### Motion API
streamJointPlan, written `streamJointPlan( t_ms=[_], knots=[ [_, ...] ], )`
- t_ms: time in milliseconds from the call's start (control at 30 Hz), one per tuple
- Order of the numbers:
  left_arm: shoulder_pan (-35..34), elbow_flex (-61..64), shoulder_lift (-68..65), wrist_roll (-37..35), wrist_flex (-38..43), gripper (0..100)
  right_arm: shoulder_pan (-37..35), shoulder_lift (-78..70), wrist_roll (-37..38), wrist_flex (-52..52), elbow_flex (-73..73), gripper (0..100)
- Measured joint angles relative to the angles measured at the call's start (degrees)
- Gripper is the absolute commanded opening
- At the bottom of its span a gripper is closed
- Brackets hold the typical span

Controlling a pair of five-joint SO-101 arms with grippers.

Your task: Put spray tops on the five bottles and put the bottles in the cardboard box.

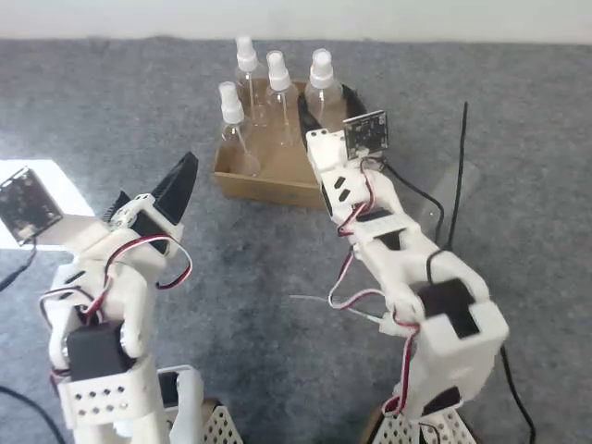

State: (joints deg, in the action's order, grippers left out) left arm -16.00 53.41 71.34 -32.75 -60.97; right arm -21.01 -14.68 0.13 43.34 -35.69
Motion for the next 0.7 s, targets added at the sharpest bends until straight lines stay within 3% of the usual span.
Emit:
streamJointPlan(
  t_ms=[233,700],
  knots=[
    [0.00,0.00,0.00,0.00,0.00,38,2.46,-8.00,-5.71,0.44,6.86,0.9],
    [0.00,0.00,0.00,0.00,0.00,38,2.99,-8.70,-5.10,4.66,4.92,0.9]
  ],
)
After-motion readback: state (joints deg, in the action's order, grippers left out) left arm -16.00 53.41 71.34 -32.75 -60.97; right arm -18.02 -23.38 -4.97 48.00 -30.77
